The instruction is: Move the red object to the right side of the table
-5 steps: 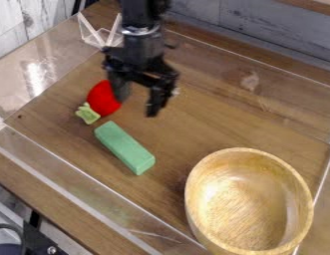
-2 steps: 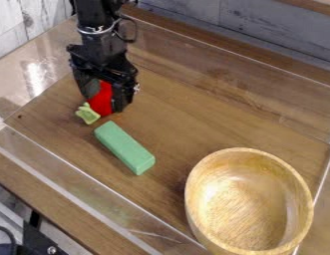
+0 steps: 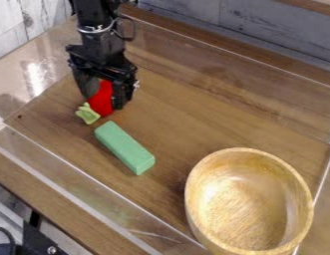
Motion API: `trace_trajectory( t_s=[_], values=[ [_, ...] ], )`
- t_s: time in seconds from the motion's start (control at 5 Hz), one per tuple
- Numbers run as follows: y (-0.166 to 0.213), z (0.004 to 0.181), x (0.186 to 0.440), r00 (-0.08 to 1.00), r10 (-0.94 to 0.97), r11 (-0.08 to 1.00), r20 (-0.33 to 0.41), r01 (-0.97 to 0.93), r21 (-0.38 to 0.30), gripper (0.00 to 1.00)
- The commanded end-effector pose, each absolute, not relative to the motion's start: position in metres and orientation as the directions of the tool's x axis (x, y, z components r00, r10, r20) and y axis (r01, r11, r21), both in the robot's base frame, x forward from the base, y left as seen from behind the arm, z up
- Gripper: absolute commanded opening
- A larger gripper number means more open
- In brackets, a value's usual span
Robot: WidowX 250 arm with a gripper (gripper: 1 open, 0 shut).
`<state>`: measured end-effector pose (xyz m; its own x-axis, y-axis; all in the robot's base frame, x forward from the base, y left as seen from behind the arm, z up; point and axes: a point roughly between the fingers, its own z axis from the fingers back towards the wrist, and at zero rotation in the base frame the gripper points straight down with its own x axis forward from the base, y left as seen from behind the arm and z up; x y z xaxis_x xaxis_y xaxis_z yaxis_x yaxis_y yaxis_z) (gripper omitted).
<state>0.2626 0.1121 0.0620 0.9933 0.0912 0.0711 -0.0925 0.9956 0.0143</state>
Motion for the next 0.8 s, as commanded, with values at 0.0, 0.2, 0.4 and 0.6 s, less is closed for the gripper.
trace_trajectory(
  t_s=[0.0,0.2,0.4,0.6],
  values=[
    [0.118,0.067,0.269,0.991,0.051,0.998,0.124,-0.054,0.023,1.0],
    [0.121,0.059,0.264,0.992,0.015,1.0,0.123,-0.017,0.016,1.0],
    [0.124,0.052,0.26,0.992,-0.014,1.0,0.123,0.014,0.002,1.0],
    [0.134,0.046,0.265,0.993,0.004,1.0,0.122,-0.002,-0.02,1.0]
  ],
)
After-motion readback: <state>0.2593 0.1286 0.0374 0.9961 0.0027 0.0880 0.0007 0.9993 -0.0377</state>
